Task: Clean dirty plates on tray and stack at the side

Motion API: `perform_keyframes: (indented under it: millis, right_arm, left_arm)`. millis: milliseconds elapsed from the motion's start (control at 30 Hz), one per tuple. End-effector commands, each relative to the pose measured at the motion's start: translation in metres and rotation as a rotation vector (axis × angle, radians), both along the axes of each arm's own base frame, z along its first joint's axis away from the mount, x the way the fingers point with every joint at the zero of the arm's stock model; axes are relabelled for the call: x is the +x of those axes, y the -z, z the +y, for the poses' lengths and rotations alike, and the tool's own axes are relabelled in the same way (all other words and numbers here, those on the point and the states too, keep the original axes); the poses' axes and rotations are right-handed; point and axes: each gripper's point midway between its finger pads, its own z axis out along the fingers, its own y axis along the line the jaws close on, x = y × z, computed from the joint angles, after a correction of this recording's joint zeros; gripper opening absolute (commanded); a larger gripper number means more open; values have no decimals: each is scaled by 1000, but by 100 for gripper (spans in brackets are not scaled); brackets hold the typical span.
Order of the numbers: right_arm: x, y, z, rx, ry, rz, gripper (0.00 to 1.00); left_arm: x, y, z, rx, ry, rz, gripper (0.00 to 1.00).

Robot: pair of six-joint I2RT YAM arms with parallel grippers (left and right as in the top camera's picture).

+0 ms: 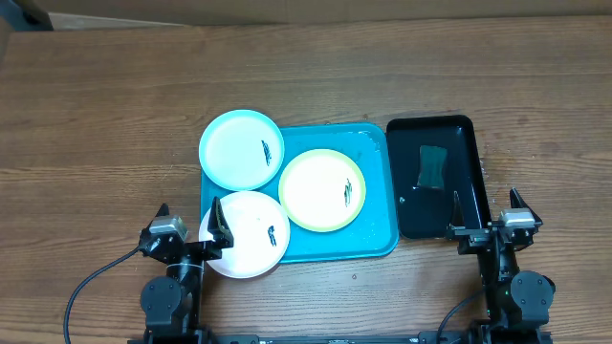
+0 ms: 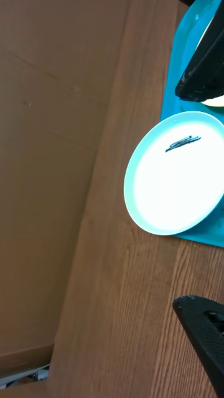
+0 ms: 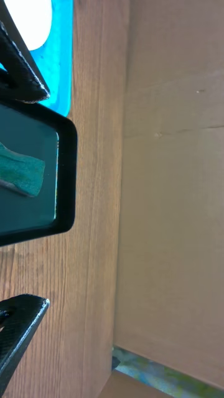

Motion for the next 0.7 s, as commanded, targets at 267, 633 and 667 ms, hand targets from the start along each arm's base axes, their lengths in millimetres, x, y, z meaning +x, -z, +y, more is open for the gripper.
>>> perform_keyframes:
  millis: [267, 633, 667]
  right_arm:
    - [0, 1, 2, 1, -12, -7, 100]
    - [-2, -3, 25, 294, -140, 6, 100]
    - [-3, -4, 27, 294, -156, 6, 100]
  left_arm:
    - [0, -1, -2, 10, 12, -7, 100]
    - [0, -3, -15, -85, 82, -14, 100]
    - [-1, -3, -21, -87, 116, -13, 100]
